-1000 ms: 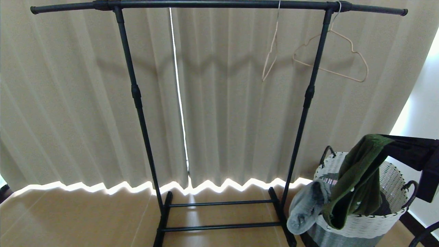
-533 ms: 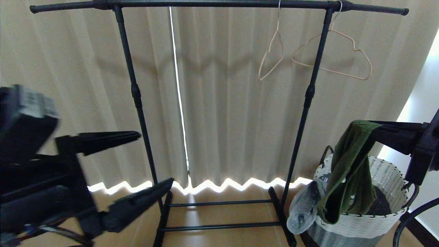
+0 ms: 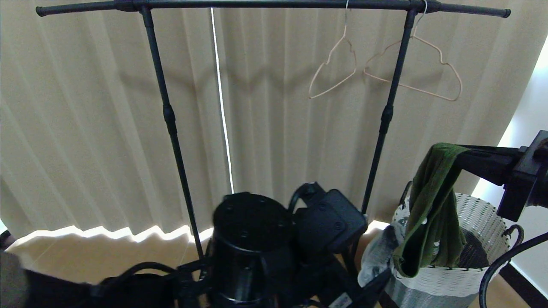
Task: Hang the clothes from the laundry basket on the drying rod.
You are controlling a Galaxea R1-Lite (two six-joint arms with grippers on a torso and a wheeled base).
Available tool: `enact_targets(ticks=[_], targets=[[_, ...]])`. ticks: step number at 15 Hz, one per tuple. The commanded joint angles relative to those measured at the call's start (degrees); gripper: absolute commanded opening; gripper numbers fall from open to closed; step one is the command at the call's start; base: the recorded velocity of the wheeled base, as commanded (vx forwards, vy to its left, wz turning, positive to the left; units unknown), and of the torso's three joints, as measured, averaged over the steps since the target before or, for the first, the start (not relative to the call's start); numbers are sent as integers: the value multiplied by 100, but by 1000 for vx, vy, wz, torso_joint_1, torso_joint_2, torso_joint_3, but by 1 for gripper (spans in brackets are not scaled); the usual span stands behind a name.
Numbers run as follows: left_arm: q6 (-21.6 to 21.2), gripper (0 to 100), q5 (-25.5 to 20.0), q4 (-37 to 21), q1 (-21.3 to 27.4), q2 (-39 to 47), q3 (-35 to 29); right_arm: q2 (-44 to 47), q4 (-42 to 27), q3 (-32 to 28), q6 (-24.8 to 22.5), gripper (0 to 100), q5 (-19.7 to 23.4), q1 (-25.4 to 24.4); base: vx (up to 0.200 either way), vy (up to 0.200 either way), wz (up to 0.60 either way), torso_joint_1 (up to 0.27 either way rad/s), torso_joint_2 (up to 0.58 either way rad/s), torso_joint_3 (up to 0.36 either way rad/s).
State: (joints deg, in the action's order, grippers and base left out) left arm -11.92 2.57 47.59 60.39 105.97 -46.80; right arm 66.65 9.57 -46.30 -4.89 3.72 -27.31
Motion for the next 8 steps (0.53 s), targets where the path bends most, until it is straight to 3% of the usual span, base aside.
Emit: enact_targets(ticks=[1, 4, 8], targets=[[67, 100, 103, 110, 298, 1382, -1068, -38, 1, -2, 5, 0, 32, -3, 0, 0, 0, 0, 0, 0], [67, 100, 103, 84, 324, 1857, -1666, -46, 10, -19, 5, 0, 41, -3, 0, 0, 0, 0, 0, 0], [190, 100, 129, 57, -10, 2384, -2263, -99, 1, -2, 5, 0, 41, -3, 0, 0, 0, 0, 0, 0]])
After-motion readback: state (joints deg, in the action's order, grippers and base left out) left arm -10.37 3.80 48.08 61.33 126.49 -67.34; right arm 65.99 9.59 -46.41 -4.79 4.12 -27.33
